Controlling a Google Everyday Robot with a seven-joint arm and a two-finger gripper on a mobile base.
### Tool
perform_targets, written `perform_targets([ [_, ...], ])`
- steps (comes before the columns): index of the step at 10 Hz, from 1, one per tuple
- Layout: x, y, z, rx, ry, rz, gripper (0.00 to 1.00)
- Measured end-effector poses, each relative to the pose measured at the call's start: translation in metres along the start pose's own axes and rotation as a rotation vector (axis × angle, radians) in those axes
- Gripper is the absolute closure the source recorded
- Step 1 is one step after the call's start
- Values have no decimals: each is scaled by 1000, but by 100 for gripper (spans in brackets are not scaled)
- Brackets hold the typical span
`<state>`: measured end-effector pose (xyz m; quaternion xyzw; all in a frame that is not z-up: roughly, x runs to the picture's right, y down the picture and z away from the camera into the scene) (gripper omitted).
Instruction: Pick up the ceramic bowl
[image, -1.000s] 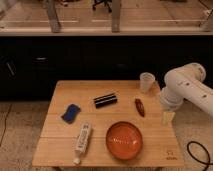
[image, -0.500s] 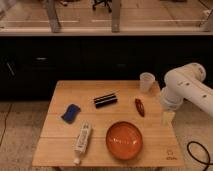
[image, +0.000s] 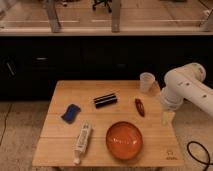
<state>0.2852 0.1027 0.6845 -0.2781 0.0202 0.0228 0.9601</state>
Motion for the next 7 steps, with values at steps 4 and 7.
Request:
perform_targets([
  [4, 0, 1, 0, -1, 2, -2, 20],
  [7, -29, 4, 2, -10, 22, -92, 20],
])
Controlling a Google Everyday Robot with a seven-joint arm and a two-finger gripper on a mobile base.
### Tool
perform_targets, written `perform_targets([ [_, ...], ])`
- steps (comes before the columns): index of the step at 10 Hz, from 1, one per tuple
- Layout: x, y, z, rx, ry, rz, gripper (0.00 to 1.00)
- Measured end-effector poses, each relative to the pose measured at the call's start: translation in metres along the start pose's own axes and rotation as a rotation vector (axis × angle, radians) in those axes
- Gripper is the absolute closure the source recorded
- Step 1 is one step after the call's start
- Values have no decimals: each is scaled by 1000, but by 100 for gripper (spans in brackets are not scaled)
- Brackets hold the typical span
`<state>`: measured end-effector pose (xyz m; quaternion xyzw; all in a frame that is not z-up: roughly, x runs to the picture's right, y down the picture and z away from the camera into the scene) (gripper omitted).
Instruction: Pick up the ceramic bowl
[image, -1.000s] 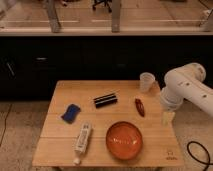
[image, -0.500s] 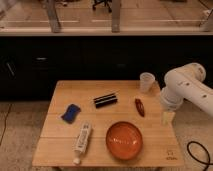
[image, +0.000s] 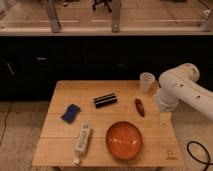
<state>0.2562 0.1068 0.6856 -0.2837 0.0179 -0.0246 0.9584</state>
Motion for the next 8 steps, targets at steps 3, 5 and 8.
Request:
perform_targets([
  [3, -17, 2, 1, -7, 15, -62, 20],
  [5, -21, 5, 1, -12, 25, -111, 20],
  [8, -55, 5, -1, -17, 27, -220, 20],
])
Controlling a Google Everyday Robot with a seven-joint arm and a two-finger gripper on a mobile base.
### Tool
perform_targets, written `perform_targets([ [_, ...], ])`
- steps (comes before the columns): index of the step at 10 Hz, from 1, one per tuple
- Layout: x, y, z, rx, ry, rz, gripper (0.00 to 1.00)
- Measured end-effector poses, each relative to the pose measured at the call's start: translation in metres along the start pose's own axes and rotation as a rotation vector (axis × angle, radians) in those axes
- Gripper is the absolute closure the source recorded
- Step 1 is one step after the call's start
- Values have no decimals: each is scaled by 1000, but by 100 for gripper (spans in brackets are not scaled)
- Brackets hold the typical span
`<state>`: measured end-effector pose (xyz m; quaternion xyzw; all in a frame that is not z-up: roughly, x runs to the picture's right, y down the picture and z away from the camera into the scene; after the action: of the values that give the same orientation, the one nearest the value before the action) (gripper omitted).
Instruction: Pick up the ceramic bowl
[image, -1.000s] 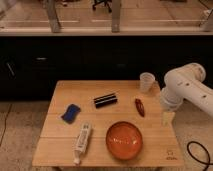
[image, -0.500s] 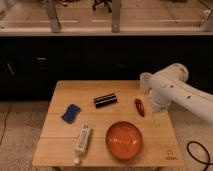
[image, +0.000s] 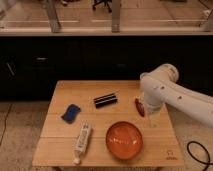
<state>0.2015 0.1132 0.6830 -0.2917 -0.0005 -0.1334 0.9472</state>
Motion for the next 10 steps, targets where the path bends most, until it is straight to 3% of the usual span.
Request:
perform_targets([
  [3, -3, 2, -1, -6, 10, -68, 20],
  [5, -20, 0, 0, -11, 12, -115, 20],
  [8, -31, 2, -1, -14, 17, -237, 20],
  [10, -35, 4, -1, -17, 21, -264, 20],
])
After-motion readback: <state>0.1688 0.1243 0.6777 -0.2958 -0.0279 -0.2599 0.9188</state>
